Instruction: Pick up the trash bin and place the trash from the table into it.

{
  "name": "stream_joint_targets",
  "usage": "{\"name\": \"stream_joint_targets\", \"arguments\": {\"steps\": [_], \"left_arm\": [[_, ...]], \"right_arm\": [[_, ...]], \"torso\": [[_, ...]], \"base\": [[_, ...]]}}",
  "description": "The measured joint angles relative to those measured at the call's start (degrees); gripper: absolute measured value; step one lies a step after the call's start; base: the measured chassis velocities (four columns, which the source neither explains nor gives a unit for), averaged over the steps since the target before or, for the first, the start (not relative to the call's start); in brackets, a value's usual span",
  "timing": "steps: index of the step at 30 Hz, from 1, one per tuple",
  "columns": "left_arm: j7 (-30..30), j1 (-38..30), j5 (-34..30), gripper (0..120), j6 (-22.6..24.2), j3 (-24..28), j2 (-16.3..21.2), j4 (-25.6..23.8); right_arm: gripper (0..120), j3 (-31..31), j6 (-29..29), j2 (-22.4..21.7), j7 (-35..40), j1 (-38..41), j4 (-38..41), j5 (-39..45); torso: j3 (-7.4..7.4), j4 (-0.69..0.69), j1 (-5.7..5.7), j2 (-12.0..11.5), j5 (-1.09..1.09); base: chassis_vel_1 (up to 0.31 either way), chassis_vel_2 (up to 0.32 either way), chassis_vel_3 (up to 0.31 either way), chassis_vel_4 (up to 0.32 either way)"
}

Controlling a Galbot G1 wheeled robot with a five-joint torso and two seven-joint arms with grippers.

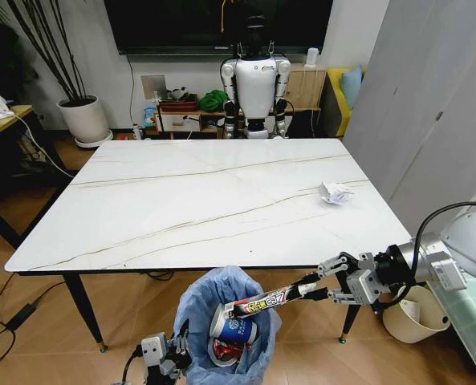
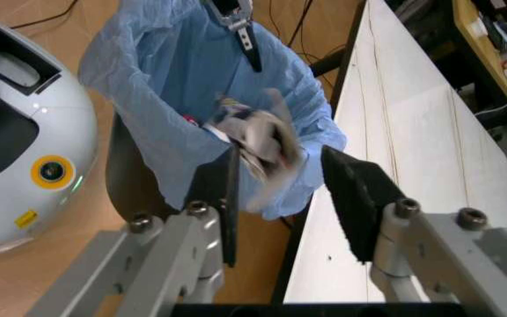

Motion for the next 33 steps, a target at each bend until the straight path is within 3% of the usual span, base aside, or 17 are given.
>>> {"name": "stream_joint_targets", "arguments": {"steps": [11,14,17,21,33], "left_arm": [[0.32,-0.26,0.15,0,-0.08,0.38,-0.39,0.41],[0.53,-0.11,0.22,0,-0.18,0.44,-0.45,0.35],[2.75,0.08,0.31,0,-1.38,0.61,-0.46,0.04],[3.74,0.16,0.6,0,-1.81,0.89,-0.53,-0.25],[3.95,0.55,0.16,0,-2.05,0.71,-0.29,-0.1]], "right_arm": [[73,-0.19,0.04,0.51,1.01,-1.16,0.19,0.74],[83,-0.3,-0.93,1.4,3.38,-1.4,-0.27,3.04],[97,-0.85,-3.48,3.22,10.66,-1.3,-4.14,9.26],[100,-0.83,-4.81,5.51,15.56,-0.81,-7.89,12.84],[100,-1.71,-7.04,9.23,20.56,-1.21,-14.63,16.4]], "torso": [[0.0,0.0,0.0,0.0,-0.01],[0.0,0.0,0.0,0.0,-0.01],[0.0,0.0,-0.01,0.0,0.0],[0.0,0.0,-0.01,0.0,0.01],[0.0,0.0,-0.01,0.0,0.0]], "base": [[0.0,0.0,0.0,0.0],[0.0,0.0,0.0,0.0],[0.0,0.0,0.0,0.0],[0.0,0.0,0.0,0.0],[0.0,0.0,0.0,0.0]]}}
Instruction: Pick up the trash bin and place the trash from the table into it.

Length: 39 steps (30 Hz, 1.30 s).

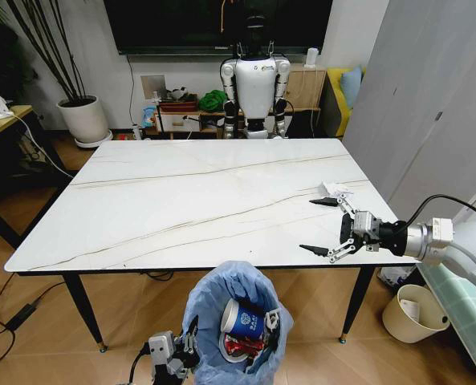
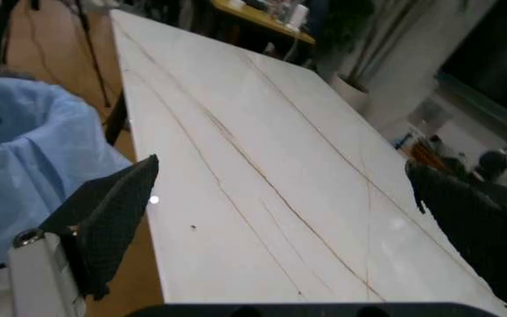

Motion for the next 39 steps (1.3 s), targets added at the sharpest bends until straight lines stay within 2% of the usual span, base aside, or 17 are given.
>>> {"name": "stream_joint_targets", "arguments": {"steps": [6,8,11,15,18,23,27,30,36,39], "left_arm": [[-0.1,0.06,-0.21,0,0.35,-0.05,0.83,-0.04],[-0.27,0.59,-0.41,0,0.8,0.84,3.35,0.41],[-0.28,1.1,-0.19,0,0.8,0.84,3.74,0.47],[-0.28,1.71,0.03,0,0.79,0.34,3.8,0.39],[-0.3,2.18,0.46,0,0.79,-0.13,3.5,0.19],[-0.3,2.42,0.67,0,0.79,-0.36,3.26,0.12],[-0.29,2.42,0.69,0,0.78,-0.39,3.25,0.12],[-0.29,2.43,0.61,0,0.77,-0.87,3.23,0.06],[-0.27,2.22,0.31,0,0.73,-1.17,2.77,-0.02],[-0.27,2.18,0.25,0,0.7,-1.24,2.63,-0.02]], "right_arm": [[100,-0.59,-2.87,1.53,5.35,0.67,-4.78,4.88],[100,-0.14,-4.28,2.34,7.17,2.6,-14.87,8.18],[100,-0.41,-4.29,2.58,7.41,3.8,-18.24,8.02],[100,-2.68,-3.95,3.92,7.88,6.85,-23.24,4.69],[100,-6.3,-2.63,6.92,8.36,11.35,-27.18,-0.48],[100,-9.23,-2.11,9.19,9.01,15.55,-28.96,-3.05],[100,-9.51,-2.12,9.44,9.11,16.02,-29.15,-3.13],[100,-11.91,-1.71,11.87,9.03,20.34,-31.62,-6.05],[100,-16.87,1.06,15.33,5.55,28.63,-39.71,-12.09],[100,-17.58,1.84,16.13,4.58,29.8,-41.51,-13.63]], "torso": [[0.0,0.0,0.0,0.0,0.0],[0.0,-0.01,0.01,0.0,-0.01],[0.0,-0.02,0.01,0.0,-0.01],[0.0,-0.02,0.01,0.0,-0.01],[0.0,0.01,0.01,0.0,0.03],[0.0,0.0,0.02,0.0,-0.02],[0.0,0.0,0.01,0.0,-0.02],[0.0,0.0,0.02,0.0,0.0],[0.0,0.01,0.02,0.0,0.0],[0.0,0.02,0.02,0.0,0.0]], "base": [[0.0,0.0,0.0,0.0],[0.0,0.0,0.0,0.0],[0.0,0.0,0.0,0.0],[0.0,0.0,0.0,0.0],[0.0,0.0,0.0,0.0],[0.0,0.0,0.0,0.0],[0.0,0.0,0.0,0.0],[0.0,0.0,0.0,0.0],[0.0,0.0,0.0,0.0],[0.0,0.0,0.0,0.0]]}}
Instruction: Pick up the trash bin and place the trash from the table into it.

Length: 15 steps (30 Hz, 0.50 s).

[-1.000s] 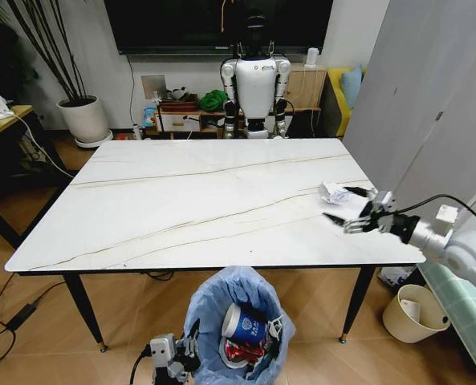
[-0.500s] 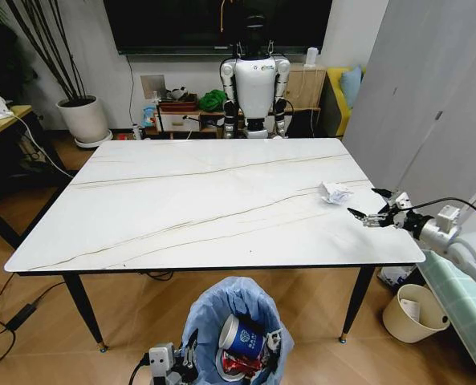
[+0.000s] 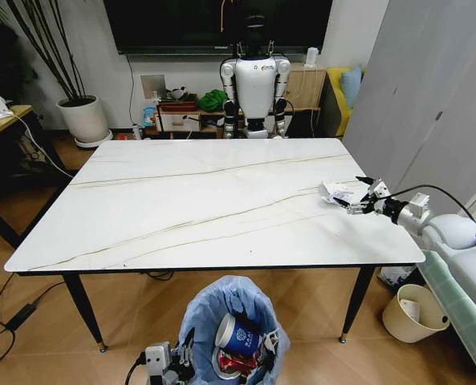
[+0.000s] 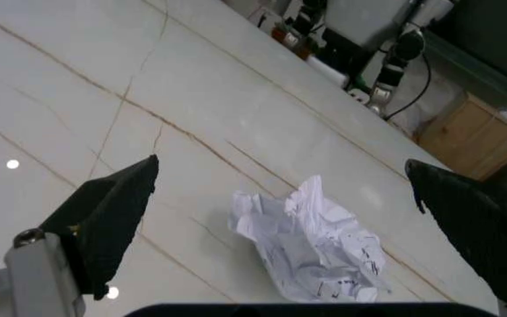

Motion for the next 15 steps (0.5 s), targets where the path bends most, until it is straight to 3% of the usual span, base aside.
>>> {"name": "stream_joint_targets", "arguments": {"steps": [4,5,7,15], "left_arm": [[0.0,-0.09,-0.09,0,-0.02,-0.16,-0.14,0.03],[0.01,-0.12,-0.19,0,-0.03,-0.27,-0.34,0.11],[0.01,-0.14,-0.22,0,-0.04,-0.31,-0.45,0.23],[0.0,-0.45,-0.33,0,-0.04,-0.37,-0.67,0.66]], "right_arm": [[100,-0.62,1.34,1.29,-1.19,1.44,-2.51,-3.28],[100,-0.84,3.41,3.25,-2.15,3.35,-6.5,-9.45],[100,-0.93,4.2,4.04,-2.42,4.21,-8.24,-11.63],[100,-1.62,5.81,5.58,-2.93,6.92,-12.61,-14.38]], "torso": [[0.0,-0.02,0.0,0.0,0.0],[0.0,-0.03,0.0,0.0,0.0],[0.0,-0.01,0.0,0.0,0.0],[-0.01,-0.02,-0.01,0.0,-0.01]], "base": [[0.0,0.0,0.0,0.0],[0.0,0.0,0.0,0.0],[0.0,0.0,0.0,0.0],[0.0,0.0,0.0,0.0]]}}
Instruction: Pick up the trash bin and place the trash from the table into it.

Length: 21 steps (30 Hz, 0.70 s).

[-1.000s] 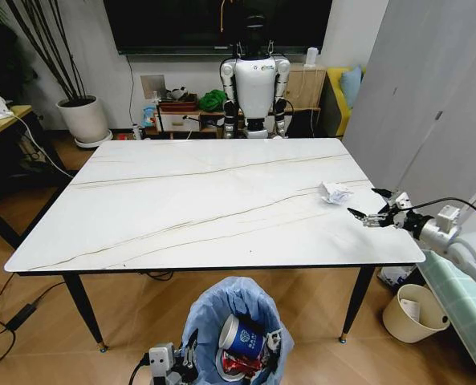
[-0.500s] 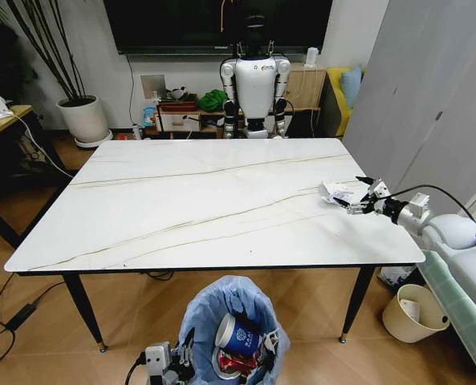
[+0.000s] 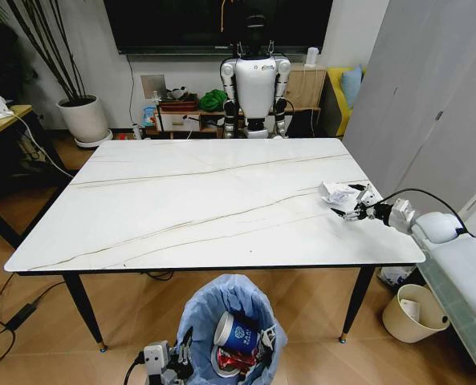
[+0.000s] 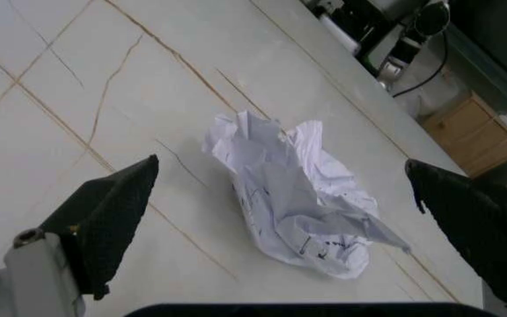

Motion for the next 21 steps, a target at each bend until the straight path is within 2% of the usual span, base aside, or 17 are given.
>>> {"name": "stream_joint_targets", "arguments": {"steps": [21], "left_arm": [[-0.1,-0.21,-0.2,0,0.0,-0.11,-0.18,0.37]], "right_arm": [[100,-2.7,0.64,2.75,-0.27,4.49,-7.54,-0.22]], "torso": [[0.0,0.0,0.0,0.0,0.01]], "base": [[0.0,0.0,0.0,0.0]]}}
